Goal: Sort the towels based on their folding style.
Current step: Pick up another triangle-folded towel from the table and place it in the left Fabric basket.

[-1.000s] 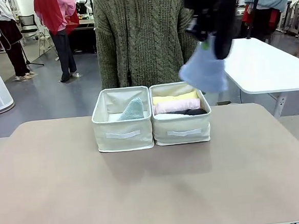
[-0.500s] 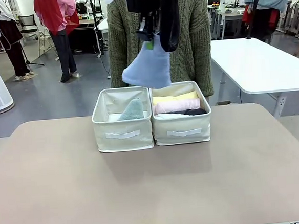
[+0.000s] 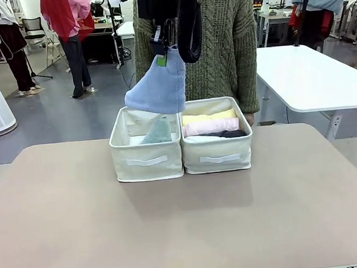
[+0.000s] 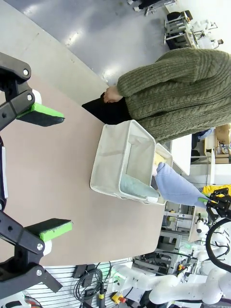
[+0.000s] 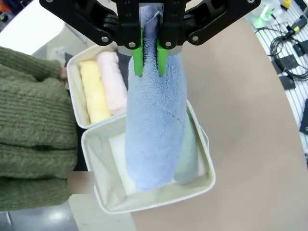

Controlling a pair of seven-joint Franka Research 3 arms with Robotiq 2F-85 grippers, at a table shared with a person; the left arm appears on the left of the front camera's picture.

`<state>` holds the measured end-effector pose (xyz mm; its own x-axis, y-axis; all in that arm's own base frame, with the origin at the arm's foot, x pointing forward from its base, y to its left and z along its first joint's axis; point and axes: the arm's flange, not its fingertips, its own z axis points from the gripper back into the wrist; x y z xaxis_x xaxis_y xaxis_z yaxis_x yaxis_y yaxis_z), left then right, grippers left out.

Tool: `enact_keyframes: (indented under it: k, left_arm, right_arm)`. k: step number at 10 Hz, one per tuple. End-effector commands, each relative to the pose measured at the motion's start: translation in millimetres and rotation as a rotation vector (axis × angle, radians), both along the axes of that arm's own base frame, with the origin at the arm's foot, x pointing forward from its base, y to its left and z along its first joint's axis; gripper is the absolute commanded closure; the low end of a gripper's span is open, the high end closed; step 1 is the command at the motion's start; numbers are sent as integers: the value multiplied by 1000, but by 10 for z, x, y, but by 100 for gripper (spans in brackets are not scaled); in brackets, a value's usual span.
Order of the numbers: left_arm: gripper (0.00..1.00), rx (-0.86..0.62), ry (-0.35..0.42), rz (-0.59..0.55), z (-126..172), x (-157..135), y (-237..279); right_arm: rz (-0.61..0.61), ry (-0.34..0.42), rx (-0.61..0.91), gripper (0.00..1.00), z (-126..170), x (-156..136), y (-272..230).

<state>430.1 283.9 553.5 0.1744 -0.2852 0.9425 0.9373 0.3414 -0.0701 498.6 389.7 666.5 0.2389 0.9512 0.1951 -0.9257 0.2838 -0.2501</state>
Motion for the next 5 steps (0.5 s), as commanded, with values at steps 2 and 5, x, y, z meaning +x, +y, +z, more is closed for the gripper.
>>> enact_keyframes:
  k: [2,5]
  left_arm:
    - [0,9,2,2,7,-27,5]
    - [0,9,2,2,7,-27,5]
  right_arm:
    - [-7,-11,-4,87,26,-10,0]
    - [113,-17,18,87,-37,67,-2]
